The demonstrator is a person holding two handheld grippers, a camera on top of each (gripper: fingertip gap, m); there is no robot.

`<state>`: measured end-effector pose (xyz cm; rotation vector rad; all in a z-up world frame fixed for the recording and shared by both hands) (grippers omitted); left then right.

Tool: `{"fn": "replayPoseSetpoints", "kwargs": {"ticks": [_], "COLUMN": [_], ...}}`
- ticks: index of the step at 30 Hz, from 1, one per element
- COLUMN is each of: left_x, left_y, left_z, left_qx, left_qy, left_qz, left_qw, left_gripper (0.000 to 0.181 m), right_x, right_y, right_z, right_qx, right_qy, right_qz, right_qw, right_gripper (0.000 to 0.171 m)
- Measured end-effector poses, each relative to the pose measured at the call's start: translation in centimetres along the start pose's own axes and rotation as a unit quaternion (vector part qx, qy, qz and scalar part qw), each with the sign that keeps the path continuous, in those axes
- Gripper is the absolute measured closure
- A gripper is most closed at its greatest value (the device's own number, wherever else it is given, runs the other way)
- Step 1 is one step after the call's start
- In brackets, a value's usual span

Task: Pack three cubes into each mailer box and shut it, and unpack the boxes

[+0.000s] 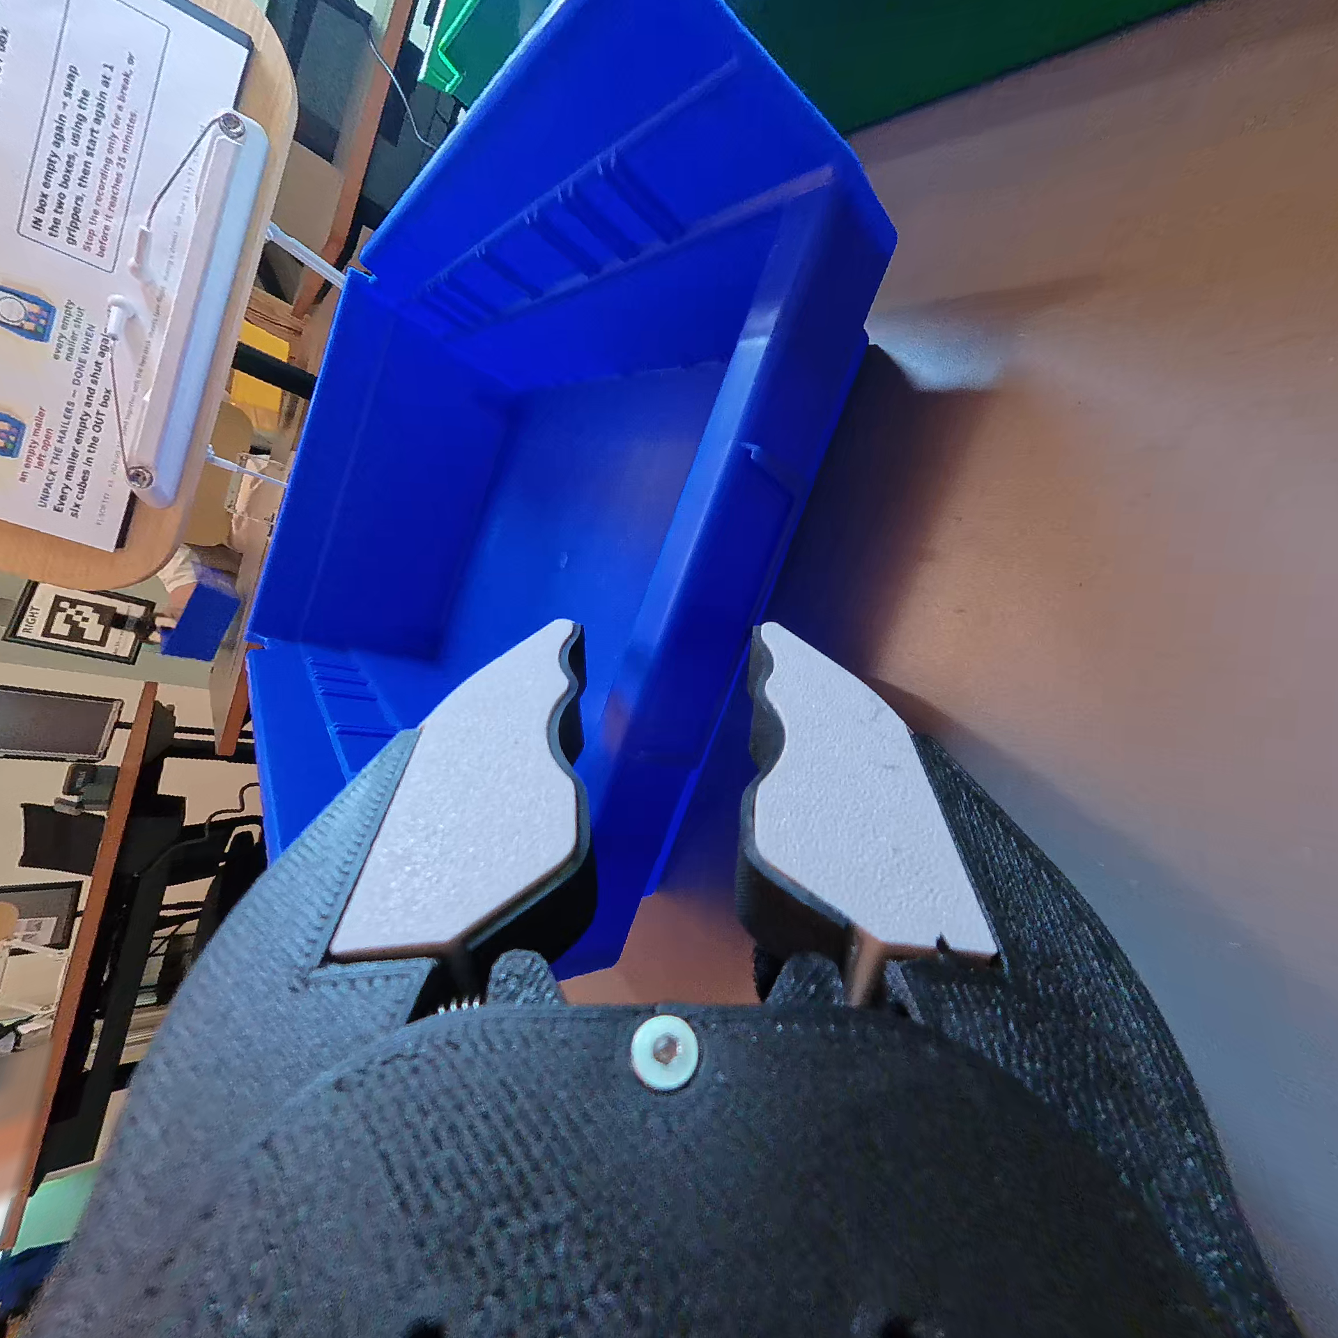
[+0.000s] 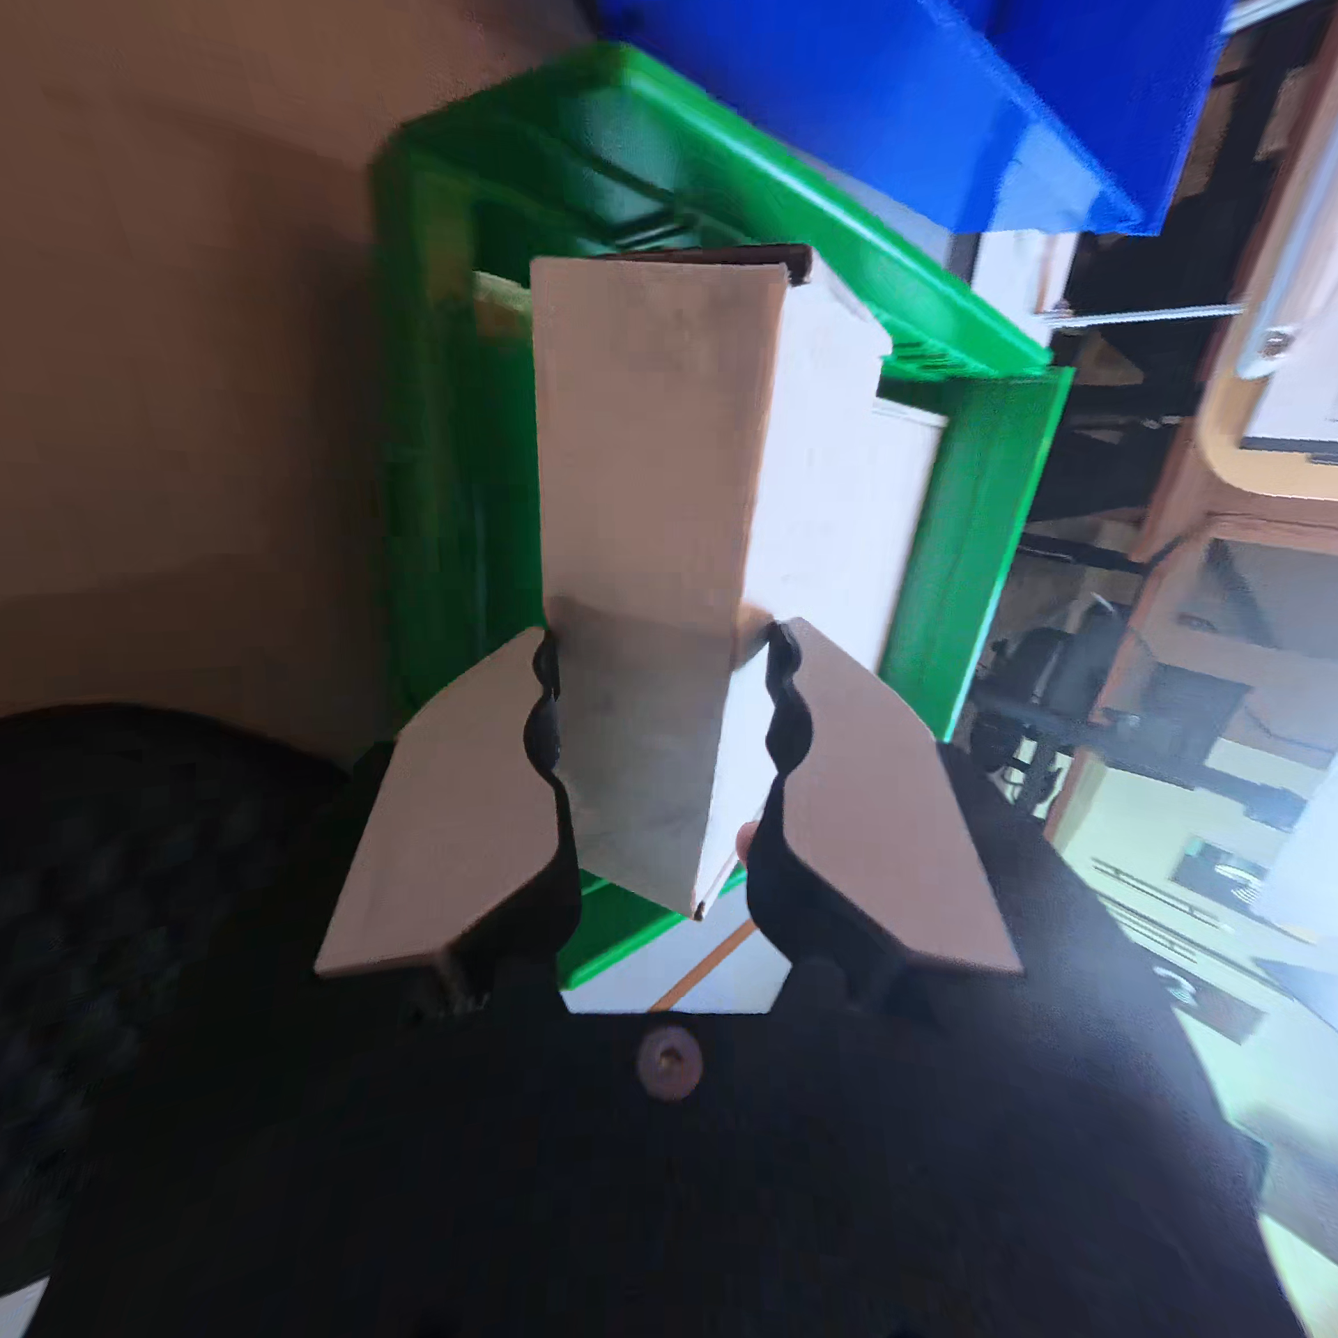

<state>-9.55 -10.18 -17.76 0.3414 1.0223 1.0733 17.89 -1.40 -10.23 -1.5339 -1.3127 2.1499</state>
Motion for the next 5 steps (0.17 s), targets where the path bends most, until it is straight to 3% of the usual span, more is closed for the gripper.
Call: {"fn": "replayPoseSetpoints", "kwargs": {"ticks": [5], "left_x": [0.0], "left_y": [0.0], "left_z": [0.1], "left_qx": [0.009], "left_qy": [0.003], "left_qz": [0.006], "left_qw": [1.000], "left_gripper": [0.139], "right_x": [2.8], "right_y": [1.8], "right_z": [-0.2], "right_qx": [-0.015], "right_qy": [0.021], "right_qz": [0.001], "right_qw": [1.000], "right_gripper": [0.117]}}
Point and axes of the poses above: each gripper's, where its closed fingertips meet, x out along the fingers, z out of its top, y = z × x across the jaws, the point moved 6 cm from there along -x, back along the fingers, and after that the axes turned 6 degrees about -z, right-handed, at the moved point
